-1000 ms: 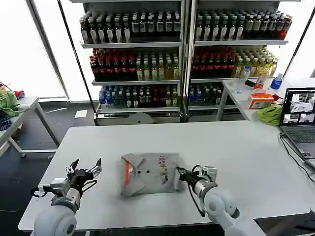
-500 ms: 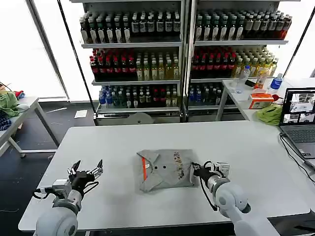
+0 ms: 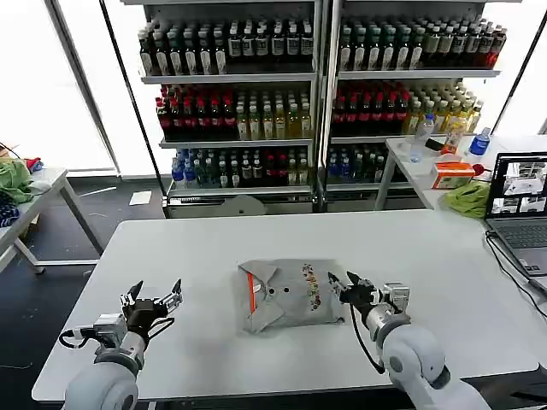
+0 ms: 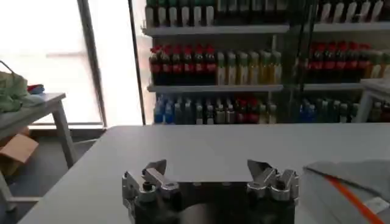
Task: Fold and organize the clothes.
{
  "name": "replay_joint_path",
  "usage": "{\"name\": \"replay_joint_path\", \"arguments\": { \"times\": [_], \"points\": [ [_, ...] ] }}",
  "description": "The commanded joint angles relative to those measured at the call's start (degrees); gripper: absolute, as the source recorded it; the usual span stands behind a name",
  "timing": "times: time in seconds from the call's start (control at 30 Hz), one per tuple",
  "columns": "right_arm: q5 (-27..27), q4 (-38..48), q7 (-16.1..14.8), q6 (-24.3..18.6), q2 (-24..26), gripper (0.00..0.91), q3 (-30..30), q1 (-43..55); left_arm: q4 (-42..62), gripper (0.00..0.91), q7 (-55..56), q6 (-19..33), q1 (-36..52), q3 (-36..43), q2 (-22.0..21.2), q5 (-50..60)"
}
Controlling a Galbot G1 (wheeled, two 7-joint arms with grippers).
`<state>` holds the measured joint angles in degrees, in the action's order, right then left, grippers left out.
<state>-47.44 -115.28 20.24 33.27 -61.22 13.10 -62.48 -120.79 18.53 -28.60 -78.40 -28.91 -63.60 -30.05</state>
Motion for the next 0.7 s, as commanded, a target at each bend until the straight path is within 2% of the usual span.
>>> {"name": "replay_joint_path", "arguments": {
  "times": [0.03,0.27,0.7],
  "points": [
    [-6.7,-10.9,2.6,0.0,-0.4,0.907,-1.3,-6.6,-0.1,0.907,0.0,0.0,-0.3,0.3,-0.2,0.1],
    [-11.0,-7.2,5.4,0.0,-1.3,0.907,-1.7,-7.5,0.2,0.907,-0.1,0.0,-0.4,0.3,-0.6,0.1],
    [-11.6,-2.4,5.9,-0.1,-1.9,0.907,-0.8,-7.0,1.0,0.907,-0.2,0.1,-0.4,0.6,-0.7,0.1]
  ]
}}
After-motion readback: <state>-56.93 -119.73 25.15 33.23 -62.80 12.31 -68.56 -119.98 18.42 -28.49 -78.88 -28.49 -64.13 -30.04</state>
